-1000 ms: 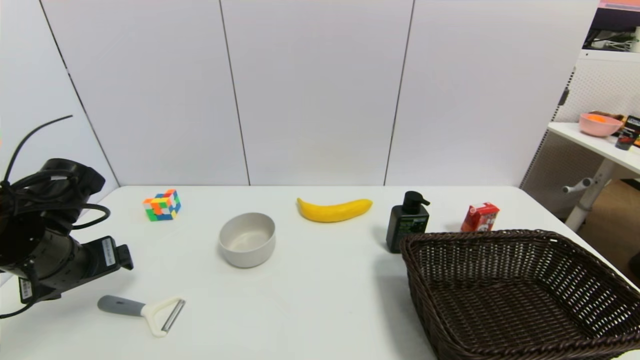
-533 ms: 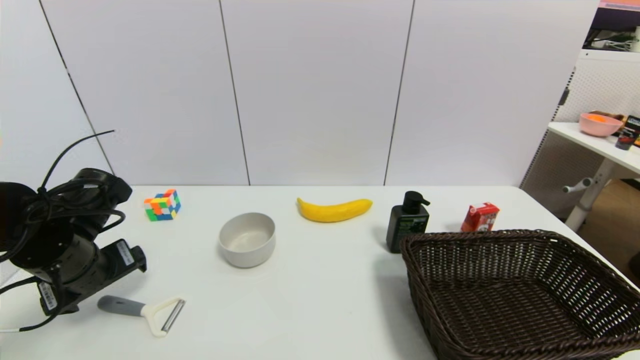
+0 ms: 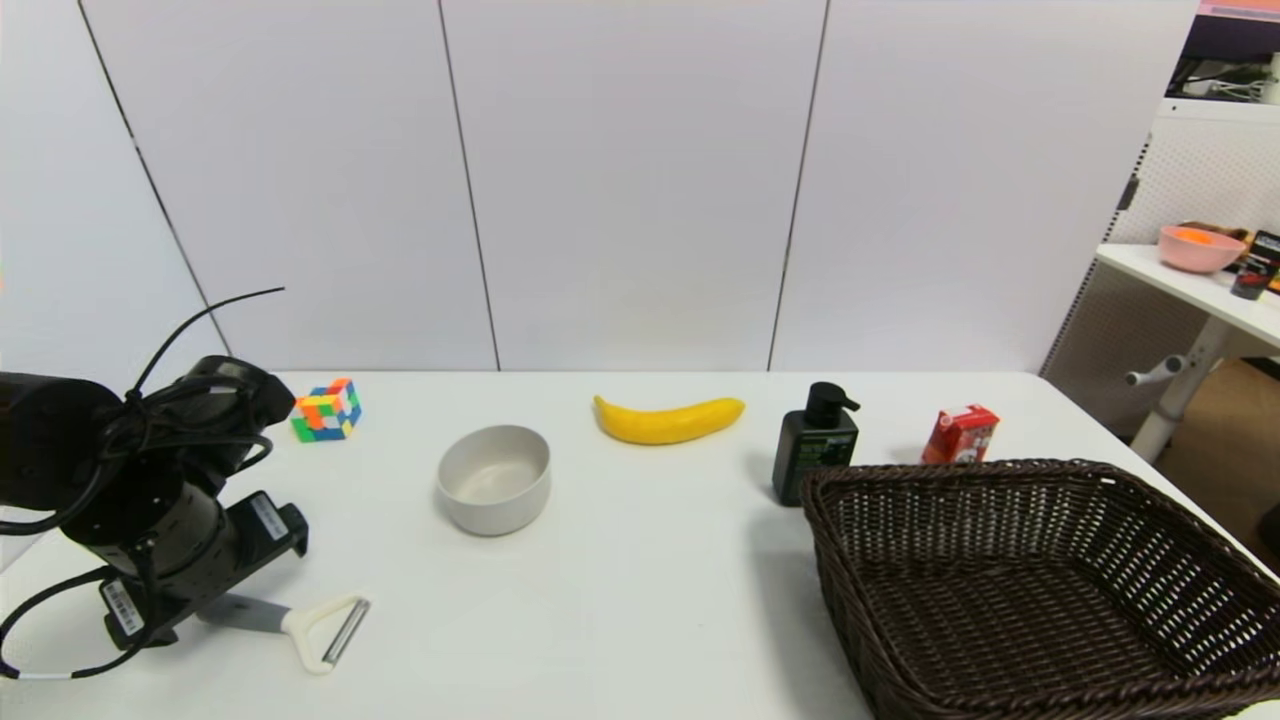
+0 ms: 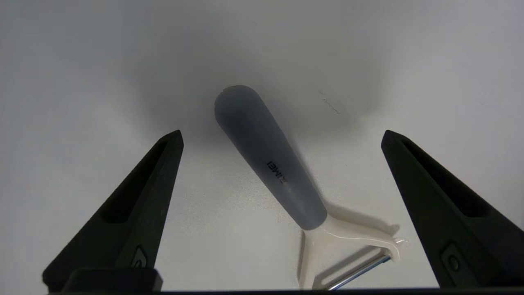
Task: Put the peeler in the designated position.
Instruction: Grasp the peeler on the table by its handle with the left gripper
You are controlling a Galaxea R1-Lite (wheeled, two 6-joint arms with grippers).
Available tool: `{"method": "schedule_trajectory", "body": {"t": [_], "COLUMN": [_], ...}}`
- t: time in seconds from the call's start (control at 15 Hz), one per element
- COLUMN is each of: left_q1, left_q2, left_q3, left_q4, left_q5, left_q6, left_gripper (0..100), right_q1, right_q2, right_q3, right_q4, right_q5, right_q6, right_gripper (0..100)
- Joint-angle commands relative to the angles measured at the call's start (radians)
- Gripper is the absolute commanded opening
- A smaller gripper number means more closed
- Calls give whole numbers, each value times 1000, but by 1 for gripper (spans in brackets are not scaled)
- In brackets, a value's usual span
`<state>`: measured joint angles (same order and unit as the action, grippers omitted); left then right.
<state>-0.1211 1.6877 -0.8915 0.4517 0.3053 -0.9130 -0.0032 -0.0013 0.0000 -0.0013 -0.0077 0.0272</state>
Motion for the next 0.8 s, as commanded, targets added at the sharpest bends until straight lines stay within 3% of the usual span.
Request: {"method": "schedule_trajectory", "body": {"t": [0.07,0.2,0.8], "left_q1": [-38,-65,-66], "left_q2": [6,6,10], "left_q3": [6,6,11], "left_q4": [5,7,62], "left_q5": [0,1,0], "left_q6": [-76,-149,-153], "left_gripper": [100,100,100], "right_q1": [0,0,0], "right_q2": [1,1,1], "right_q3": [2,2,2], "right_q4": [0,0,0], "right_q5": [0,0,0], "right_q6": [0,0,0], "right_gripper": [100,100,100]}}
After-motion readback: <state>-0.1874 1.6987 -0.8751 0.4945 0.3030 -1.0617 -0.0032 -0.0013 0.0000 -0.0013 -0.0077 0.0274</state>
